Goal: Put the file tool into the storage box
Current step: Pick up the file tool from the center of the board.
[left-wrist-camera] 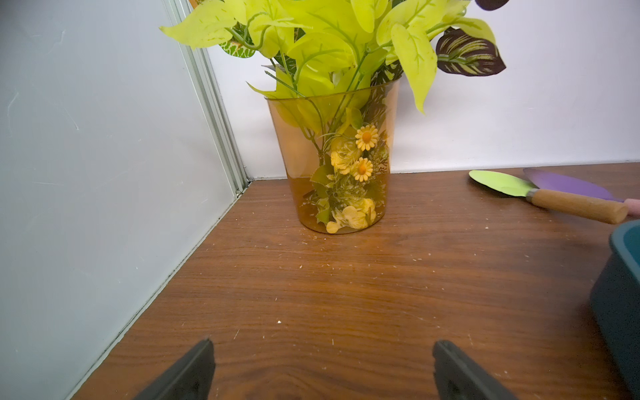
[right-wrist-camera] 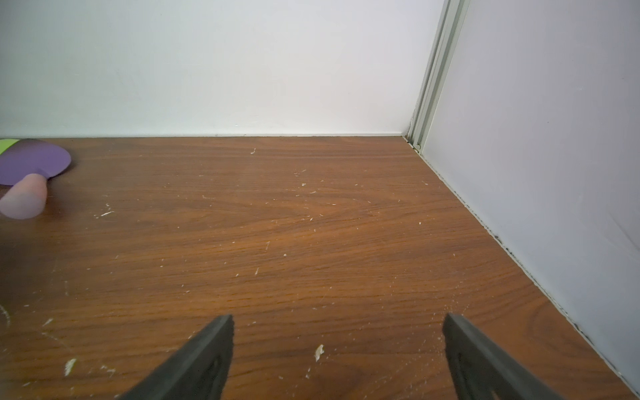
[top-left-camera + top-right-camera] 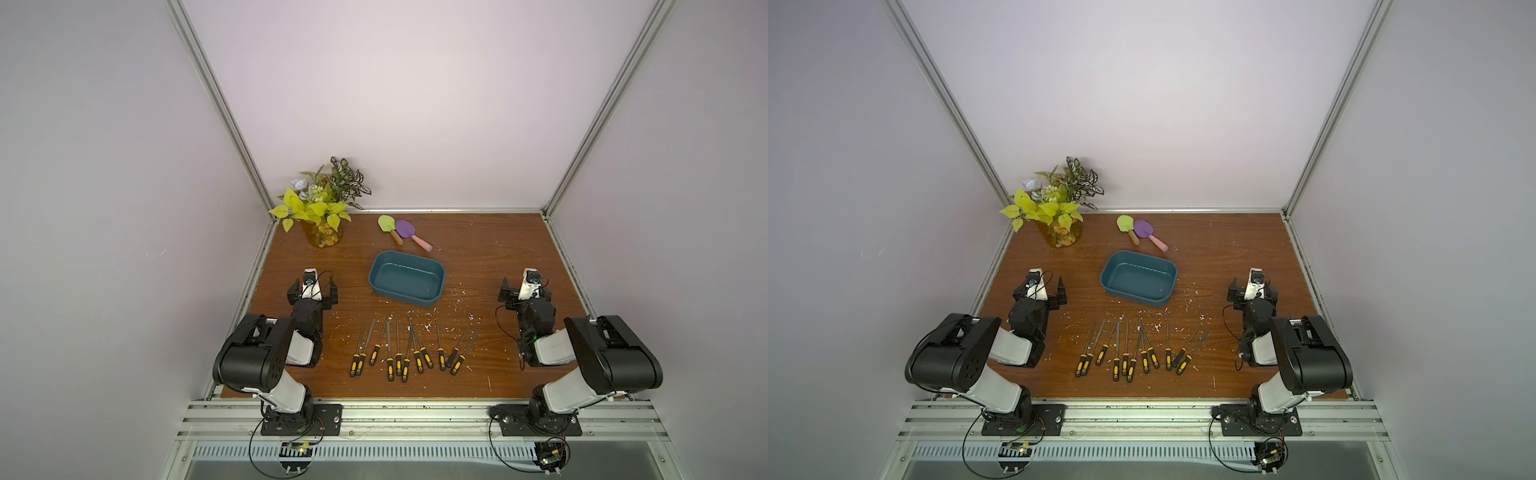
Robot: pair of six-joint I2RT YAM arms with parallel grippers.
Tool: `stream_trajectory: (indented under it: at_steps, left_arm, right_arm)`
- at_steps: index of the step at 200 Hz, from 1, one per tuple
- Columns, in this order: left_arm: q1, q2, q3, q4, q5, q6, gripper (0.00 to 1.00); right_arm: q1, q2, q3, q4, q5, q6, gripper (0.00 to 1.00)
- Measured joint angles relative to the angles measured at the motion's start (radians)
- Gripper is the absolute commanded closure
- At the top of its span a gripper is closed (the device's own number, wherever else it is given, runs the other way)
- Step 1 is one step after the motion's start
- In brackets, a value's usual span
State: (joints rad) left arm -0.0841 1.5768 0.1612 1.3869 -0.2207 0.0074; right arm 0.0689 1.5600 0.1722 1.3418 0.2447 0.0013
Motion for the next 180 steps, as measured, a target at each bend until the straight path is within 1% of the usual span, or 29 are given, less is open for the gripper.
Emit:
stream_trajectory:
  at_steps: [19,40,52,60,68,81,102,113,126,152,167,180]
  left_arm:
    - [0.000,0.000,0.000,0.001,-0.002,0.000,0.01]
    - [0.000,-0.025,-0.004,-0.003,-0.030,-0.008,0.00]
    - [-0.008,-0.077,-0.014,-0.008,-0.072,-0.010,0.00]
    - [-0.027,-0.121,-0.021,-0.010,-0.131,-0.006,0.01]
    - [-0.066,-0.170,-0.025,-0.011,-0.201,0.009,0.00]
    - [-0.158,-0.249,-0.023,-0.016,-0.318,0.042,0.00]
    - [-0.291,-0.360,0.026,-0.081,-0.459,0.072,0.00]
    - [-0.337,-0.410,0.090,-0.175,-0.520,0.058,0.00]
    - [-0.365,-0.468,0.210,-0.390,-0.554,-0.019,0.01]
    - [-0.381,-0.515,0.450,-0.837,-0.533,-0.233,0.00]
    - [-0.387,-0.529,0.523,-1.055,-0.515,-0.341,0.00]
    - [-0.398,-0.553,0.540,-1.198,-0.492,-0.407,0.00]
  right_arm:
    - [0.000,0.000,0.000,0.000,0.000,0.000,0.01]
    - [0.002,-0.010,0.000,-0.007,0.007,0.001,0.01]
    - [0.011,-0.060,-0.001,-0.049,0.029,0.002,0.01]
    - [0.019,-0.118,0.000,-0.091,0.048,0.004,0.01]
    - [0.030,-0.199,0.005,-0.153,0.072,0.020,0.01]
    - [0.040,-0.335,0.040,-0.296,0.101,0.075,0.01]
    - [0.042,-0.513,0.133,-0.507,0.085,0.158,0.01]
    - [0.042,-0.595,0.174,-0.613,0.056,0.200,0.01]
    - [0.042,-0.673,0.204,-0.729,0.024,0.246,0.02]
    - [0.046,-0.787,0.227,-0.956,-0.074,0.330,0.03]
    - [0.054,-0.809,0.237,-1.065,-0.142,0.367,0.05]
    - [0.073,-0.806,0.254,-1.147,-0.202,0.393,0.07]
